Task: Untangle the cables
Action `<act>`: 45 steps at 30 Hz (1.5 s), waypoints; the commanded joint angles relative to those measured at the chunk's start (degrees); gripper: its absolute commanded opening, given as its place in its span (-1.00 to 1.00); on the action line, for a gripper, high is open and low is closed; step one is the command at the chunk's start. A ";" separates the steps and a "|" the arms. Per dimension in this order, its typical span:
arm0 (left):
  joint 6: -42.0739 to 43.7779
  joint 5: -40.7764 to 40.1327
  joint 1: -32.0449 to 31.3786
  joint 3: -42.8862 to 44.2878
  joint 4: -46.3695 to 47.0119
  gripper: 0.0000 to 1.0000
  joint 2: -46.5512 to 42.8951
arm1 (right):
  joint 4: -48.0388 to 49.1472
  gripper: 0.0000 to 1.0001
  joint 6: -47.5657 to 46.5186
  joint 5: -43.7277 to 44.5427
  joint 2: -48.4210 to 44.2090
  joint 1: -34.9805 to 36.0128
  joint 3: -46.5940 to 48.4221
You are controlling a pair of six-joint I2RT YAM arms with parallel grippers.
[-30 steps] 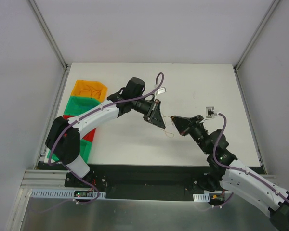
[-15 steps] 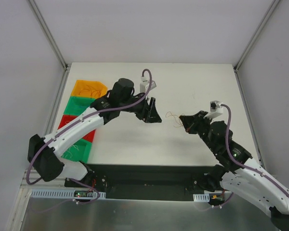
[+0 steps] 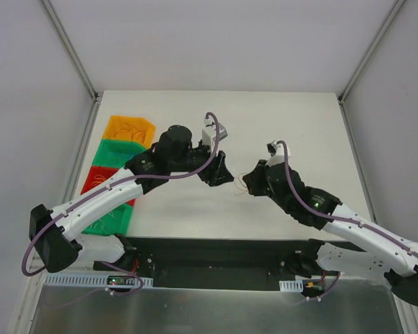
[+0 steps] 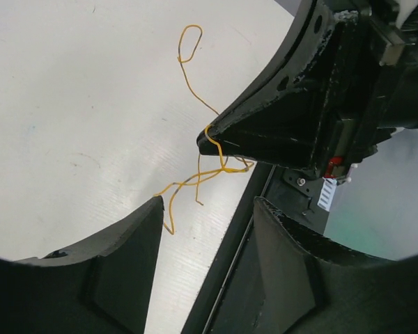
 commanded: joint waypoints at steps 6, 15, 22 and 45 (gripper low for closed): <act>1.33 -3.97 -0.57 0.35 0.58 -0.10 2.01 | -0.72 -1.00 -2.65 8.52 5.13 6.54 7.66; 0.36 -1.94 -0.66 0.62 0.58 0.03 2.37 | -0.90 -1.00 -2.91 10.45 6.45 8.21 8.72; 0.71 -3.08 -0.57 0.18 0.58 0.26 -0.44 | -1.78 -1.00 -3.09 11.42 7.50 8.56 8.72; 0.36 -14.76 -1.10 1.59 -4.78 -0.07 5.18 | -0.19 -1.00 -1.34 13.97 9.08 12.17 11.79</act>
